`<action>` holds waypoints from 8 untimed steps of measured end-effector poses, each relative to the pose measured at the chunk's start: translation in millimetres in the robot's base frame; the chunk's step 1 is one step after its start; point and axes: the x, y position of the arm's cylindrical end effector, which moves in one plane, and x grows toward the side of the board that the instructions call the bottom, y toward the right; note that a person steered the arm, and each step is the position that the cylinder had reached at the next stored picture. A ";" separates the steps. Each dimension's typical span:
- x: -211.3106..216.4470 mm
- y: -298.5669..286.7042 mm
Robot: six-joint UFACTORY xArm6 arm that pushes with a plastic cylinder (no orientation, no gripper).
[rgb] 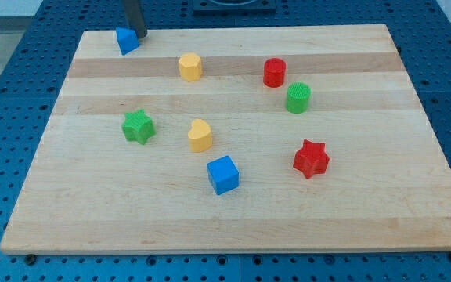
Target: Slide the blue triangle to the parallel left of the yellow hexagon
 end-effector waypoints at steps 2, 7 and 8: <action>-0.2 -17.1; 23.1 -53.8; 26.1 -57.4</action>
